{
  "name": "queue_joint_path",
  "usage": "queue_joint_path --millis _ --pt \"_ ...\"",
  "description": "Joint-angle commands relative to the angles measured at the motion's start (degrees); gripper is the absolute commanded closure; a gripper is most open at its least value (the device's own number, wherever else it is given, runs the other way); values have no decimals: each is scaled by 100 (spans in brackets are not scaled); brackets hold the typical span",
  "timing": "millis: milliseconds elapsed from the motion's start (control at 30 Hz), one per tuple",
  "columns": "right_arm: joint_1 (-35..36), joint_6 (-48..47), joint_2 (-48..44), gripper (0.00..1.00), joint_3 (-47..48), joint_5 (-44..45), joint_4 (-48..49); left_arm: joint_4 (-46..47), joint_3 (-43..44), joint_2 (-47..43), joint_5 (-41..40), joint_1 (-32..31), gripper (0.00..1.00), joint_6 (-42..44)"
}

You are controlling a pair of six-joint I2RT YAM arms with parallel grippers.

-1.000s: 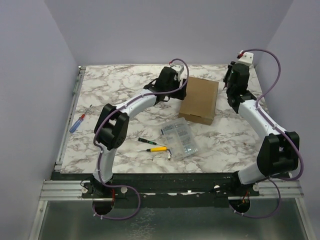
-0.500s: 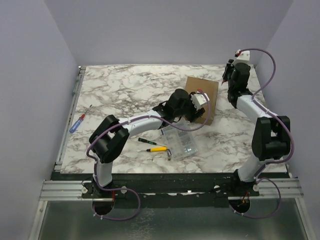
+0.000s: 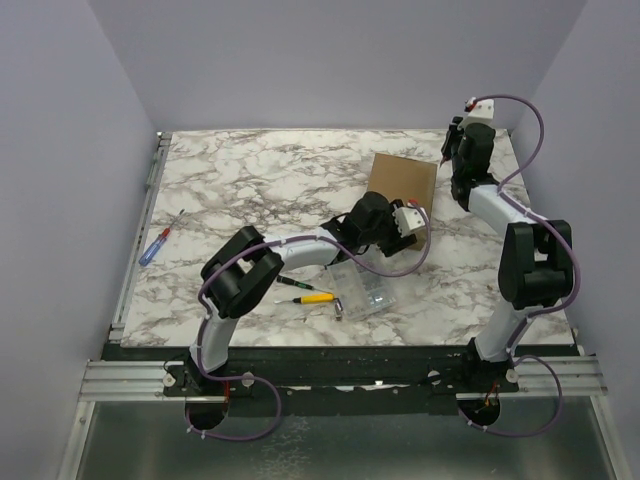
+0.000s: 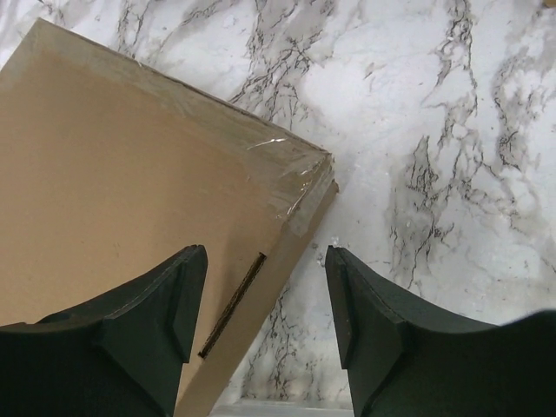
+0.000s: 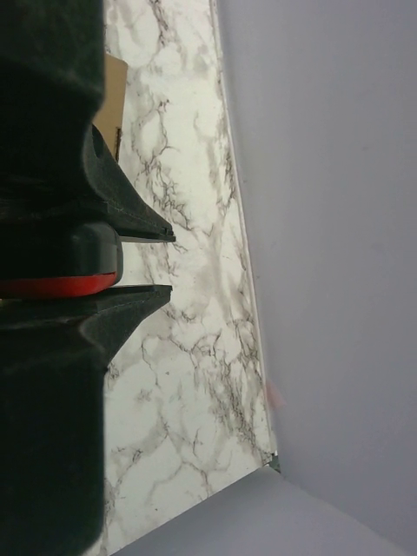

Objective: Unpack the express box

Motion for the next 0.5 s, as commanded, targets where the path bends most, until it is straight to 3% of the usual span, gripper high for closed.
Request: queue_joint_path --millis 0,467 --pt "-32 -29 159 100 279 -25 318 172 209 59 36 -91 35 193" --pt "-32 -25 439 100 562 76 230 163 506 475 -855 -298 39 581"
